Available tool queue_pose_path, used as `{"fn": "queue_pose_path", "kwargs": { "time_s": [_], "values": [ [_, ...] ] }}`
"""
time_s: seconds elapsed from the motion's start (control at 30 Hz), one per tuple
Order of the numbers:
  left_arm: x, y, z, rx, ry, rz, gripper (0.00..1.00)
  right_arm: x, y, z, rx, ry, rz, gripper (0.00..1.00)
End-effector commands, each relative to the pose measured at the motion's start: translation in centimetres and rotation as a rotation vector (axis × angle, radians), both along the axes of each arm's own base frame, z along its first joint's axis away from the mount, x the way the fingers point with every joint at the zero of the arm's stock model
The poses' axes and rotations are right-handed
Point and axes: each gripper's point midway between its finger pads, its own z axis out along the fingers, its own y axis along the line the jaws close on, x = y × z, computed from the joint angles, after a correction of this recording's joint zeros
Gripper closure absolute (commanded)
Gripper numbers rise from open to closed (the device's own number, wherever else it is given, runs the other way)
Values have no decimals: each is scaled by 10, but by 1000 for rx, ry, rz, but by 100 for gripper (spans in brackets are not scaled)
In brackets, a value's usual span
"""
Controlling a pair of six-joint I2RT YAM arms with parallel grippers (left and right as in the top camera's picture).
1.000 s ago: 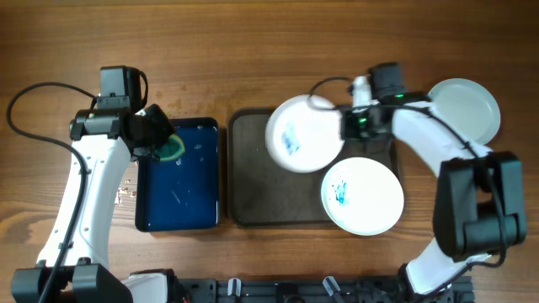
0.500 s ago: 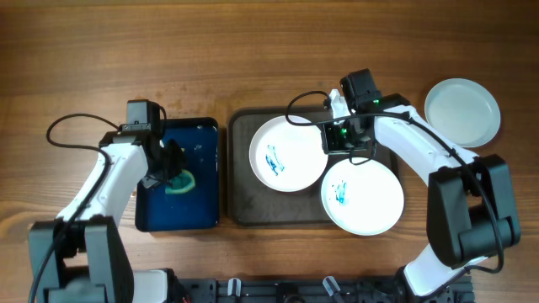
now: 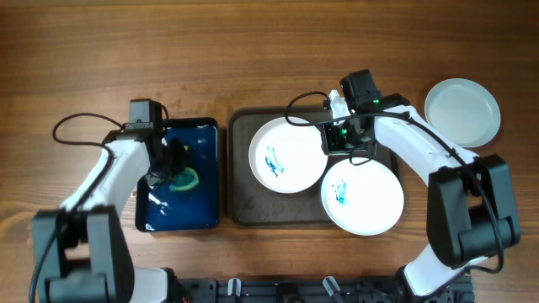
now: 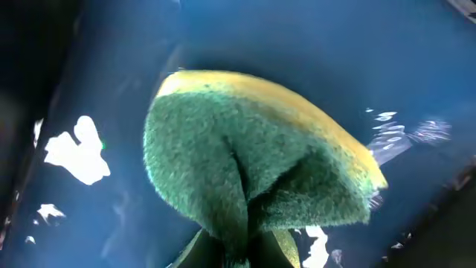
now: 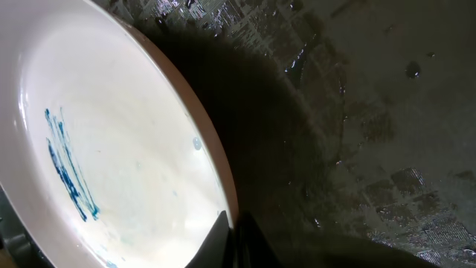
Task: Clean dirty plates on tray and stack at the side
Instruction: 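Pull the gripped plate onto the tray center with the right gripper, then bring the sponge from the basin onto the plate with the left gripper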
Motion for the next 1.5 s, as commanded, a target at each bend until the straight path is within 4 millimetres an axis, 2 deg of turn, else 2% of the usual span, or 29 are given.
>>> {"fn": "queue_pose_path", "kwargs": {
  "time_s": [0.0,0.13,0.27,0.43,0.53,0.7,0.8,1.0,1.07,1.13,1.27,1.33,1.47],
  "values": [
    [10,-3,47,-2,-152,-16,96,6,8,17,38,-46,29,95],
    [3,-3,76,12,-224,-45,96,6,8,17,37,-55,50,95],
    [4,-6,83,53,-256,-145,96,7,8,17,37,-60,54,95],
    [20,-27,91,99,-340,-298,96,9,13,19,54,-96,124,95],
    [25,-48,95,38,-376,-289,96,9,13,19,55,-97,119,95],
    [20,-96,97,-128,-370,-299,96,5,20,20,67,-82,122,95],
    [16,-130,103,-222,-381,-310,96,-5,33,19,68,-44,102,95],
    [14,-181,115,-320,-430,-341,96,-25,65,18,60,-9,108,95],
    [13,-195,108,-342,-411,-339,96,-27,70,16,35,-5,74,95],
    [10,-206,93,-350,-365,-340,96,-28,73,16,29,3,37,95],
    [2,-219,58,-329,-266,-372,96,-29,57,7,-53,53,-113,95],
    [1,-219,51,-322,-247,-371,96,-29,47,-1,-107,67,-168,95],
    [4,-219,52,-317,-260,-371,96,-24,41,-9,-140,64,-212,95]
  ]
}}
